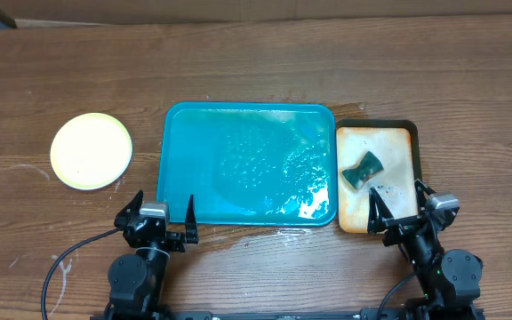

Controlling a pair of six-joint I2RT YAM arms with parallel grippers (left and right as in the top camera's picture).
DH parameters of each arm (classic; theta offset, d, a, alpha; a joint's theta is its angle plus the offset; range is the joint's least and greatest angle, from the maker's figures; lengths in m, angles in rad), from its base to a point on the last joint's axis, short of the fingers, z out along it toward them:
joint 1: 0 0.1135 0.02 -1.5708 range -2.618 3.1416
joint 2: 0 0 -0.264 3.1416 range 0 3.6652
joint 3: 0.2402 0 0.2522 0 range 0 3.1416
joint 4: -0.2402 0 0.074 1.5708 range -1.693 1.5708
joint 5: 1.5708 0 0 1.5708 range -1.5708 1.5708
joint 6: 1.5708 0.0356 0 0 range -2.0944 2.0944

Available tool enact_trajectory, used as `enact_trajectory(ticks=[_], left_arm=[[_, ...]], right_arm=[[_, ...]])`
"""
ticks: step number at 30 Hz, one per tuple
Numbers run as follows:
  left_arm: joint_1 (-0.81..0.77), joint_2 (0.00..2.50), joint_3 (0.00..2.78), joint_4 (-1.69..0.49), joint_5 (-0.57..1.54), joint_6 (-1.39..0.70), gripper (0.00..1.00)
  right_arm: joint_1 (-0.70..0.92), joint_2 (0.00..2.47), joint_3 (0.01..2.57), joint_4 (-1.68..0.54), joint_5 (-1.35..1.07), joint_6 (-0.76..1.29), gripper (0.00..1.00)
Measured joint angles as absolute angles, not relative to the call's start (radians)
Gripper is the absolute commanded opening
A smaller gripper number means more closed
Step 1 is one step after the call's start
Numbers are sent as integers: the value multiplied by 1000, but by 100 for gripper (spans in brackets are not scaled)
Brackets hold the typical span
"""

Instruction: Clean dirty plates on tray and stack at the side

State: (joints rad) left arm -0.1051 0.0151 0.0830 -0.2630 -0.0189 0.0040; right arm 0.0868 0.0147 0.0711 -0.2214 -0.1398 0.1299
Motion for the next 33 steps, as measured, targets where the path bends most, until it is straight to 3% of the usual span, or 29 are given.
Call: enact_trajectory(ticks=[33], left_arm=[[-105, 15, 83, -263, -19, 4, 100]], right_arm=[[87, 15, 71, -220, -177, -21, 100]])
